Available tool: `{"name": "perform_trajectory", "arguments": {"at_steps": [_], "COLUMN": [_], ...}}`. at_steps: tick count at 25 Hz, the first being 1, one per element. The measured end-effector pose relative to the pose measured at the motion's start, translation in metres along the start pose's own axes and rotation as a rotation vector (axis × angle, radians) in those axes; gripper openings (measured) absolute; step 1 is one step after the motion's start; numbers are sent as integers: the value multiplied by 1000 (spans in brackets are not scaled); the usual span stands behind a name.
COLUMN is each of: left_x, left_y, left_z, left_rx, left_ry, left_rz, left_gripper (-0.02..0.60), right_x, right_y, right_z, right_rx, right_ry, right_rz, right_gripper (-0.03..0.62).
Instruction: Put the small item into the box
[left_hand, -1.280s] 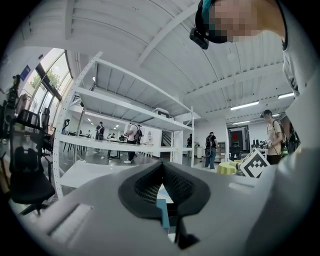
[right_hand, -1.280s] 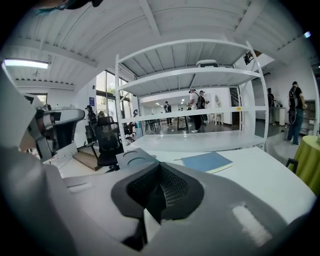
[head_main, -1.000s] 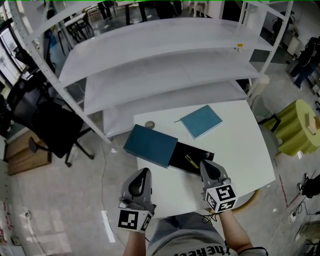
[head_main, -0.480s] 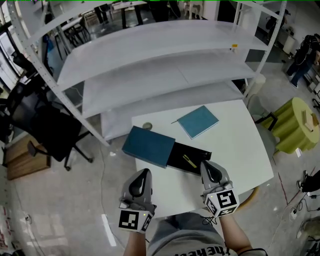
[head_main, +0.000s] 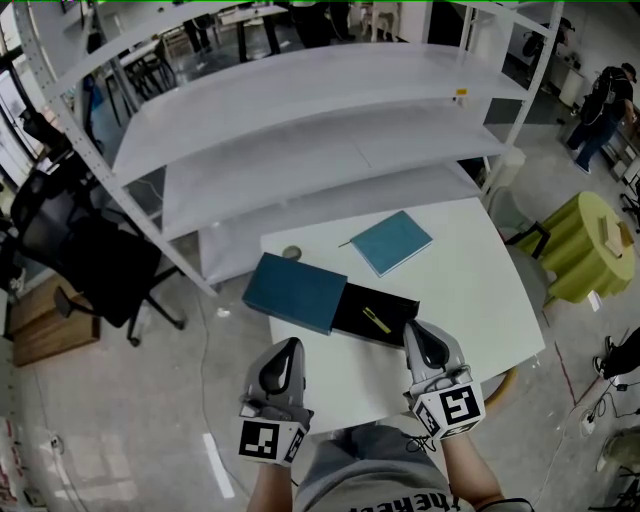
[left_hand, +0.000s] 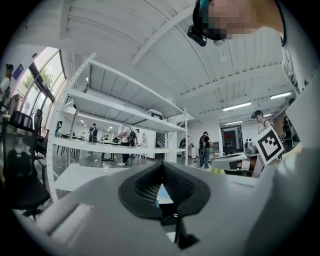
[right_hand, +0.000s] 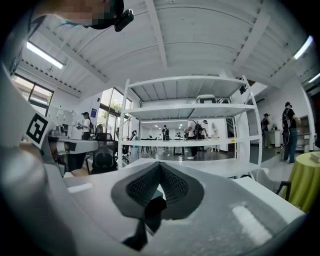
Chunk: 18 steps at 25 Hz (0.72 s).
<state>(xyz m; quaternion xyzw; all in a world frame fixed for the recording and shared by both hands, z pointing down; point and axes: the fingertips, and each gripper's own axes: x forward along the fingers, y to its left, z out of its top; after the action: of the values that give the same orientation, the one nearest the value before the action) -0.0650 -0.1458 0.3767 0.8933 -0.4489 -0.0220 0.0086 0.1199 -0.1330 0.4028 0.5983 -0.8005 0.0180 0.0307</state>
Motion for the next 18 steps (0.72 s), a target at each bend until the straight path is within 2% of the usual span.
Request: {"name": "perform_trajectory", "arguments": {"at_steps": [18], "left_x": [-16], "left_y": [-8], "left_z": [5], "left_rx": [10], "left_ry": [-21], "left_rz": [-22], "left_gripper": [15], "right_x": [-27], "right_y": [11], "right_z": [20], "right_rx": [-23], "right_ry": [-79], "right_rz": [-32], "right_gripper": [2]}}
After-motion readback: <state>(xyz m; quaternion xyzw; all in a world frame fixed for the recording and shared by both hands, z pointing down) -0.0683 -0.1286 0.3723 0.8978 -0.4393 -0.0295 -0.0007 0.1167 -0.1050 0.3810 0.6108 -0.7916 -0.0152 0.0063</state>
